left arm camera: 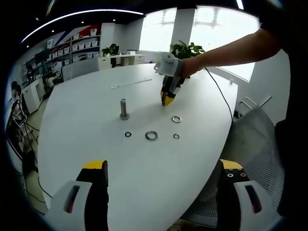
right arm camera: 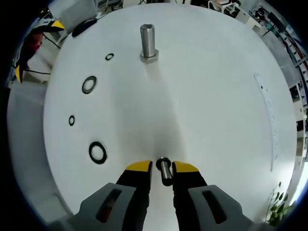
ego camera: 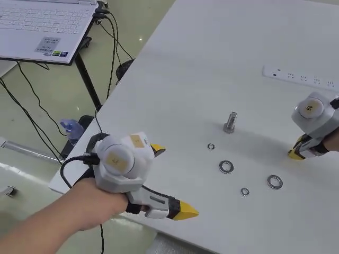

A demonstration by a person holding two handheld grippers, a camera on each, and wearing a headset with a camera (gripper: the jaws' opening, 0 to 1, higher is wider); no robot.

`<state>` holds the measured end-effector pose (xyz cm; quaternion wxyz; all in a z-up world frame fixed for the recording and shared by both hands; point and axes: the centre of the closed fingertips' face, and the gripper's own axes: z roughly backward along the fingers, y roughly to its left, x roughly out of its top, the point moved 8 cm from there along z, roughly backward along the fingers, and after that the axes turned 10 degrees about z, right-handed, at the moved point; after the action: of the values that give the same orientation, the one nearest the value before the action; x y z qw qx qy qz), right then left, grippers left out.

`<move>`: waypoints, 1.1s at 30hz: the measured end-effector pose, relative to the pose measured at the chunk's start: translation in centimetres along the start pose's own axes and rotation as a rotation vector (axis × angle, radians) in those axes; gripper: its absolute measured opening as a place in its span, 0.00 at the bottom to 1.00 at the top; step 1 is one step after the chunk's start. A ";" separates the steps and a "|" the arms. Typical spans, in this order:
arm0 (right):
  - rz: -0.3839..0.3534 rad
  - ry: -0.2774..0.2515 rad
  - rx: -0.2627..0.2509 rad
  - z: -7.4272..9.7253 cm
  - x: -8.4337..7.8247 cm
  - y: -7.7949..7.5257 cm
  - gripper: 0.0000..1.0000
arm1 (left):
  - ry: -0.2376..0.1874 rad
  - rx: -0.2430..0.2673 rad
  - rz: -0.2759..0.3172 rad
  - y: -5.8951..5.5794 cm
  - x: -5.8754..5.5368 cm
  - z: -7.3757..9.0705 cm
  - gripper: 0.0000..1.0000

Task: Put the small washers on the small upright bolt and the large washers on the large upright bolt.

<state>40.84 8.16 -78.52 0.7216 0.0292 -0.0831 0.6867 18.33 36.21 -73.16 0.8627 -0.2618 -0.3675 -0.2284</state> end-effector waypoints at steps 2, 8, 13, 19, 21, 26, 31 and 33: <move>0.005 -0.001 -0.008 0.0 0.1 0.0 0.20 | 0.002 -0.001 -0.012 -0.1 0.2 0.0 0.94; 0.010 -0.004 -0.008 0.3 0.3 0.1 0.23 | -0.009 -0.002 -0.021 -0.2 0.6 0.2 0.95; 0.012 -0.005 -0.014 0.9 0.2 0.1 0.25 | -0.015 0.001 -0.031 -0.2 0.8 0.3 0.98; 0.012 -0.016 -0.037 1.9 0.4 -0.2 0.28 | -0.002 0.000 -0.034 -0.4 0.7 0.4 0.99; 0.014 -0.019 -0.041 2.2 0.6 -0.1 0.28 | 0.000 -0.009 -0.031 -0.6 0.5 0.4 0.99; 0.033 -0.061 -0.077 3.5 2.1 0.1 0.28 | 0.018 -0.017 -0.046 -0.7 0.3 0.5 0.99; 0.067 -0.078 -0.081 4.1 3.6 0.5 0.28 | 0.014 -0.017 -0.059 -0.5 0.5 0.8 0.99; 0.076 -0.087 -0.079 4.4 4.3 0.8 0.28 | 0.016 -0.020 -0.066 -0.6 0.4 0.9 0.99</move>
<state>39.86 11.76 -73.59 0.6912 0.0272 -0.1424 0.7080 17.76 36.21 -72.11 0.8550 -0.2562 -0.3667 -0.2623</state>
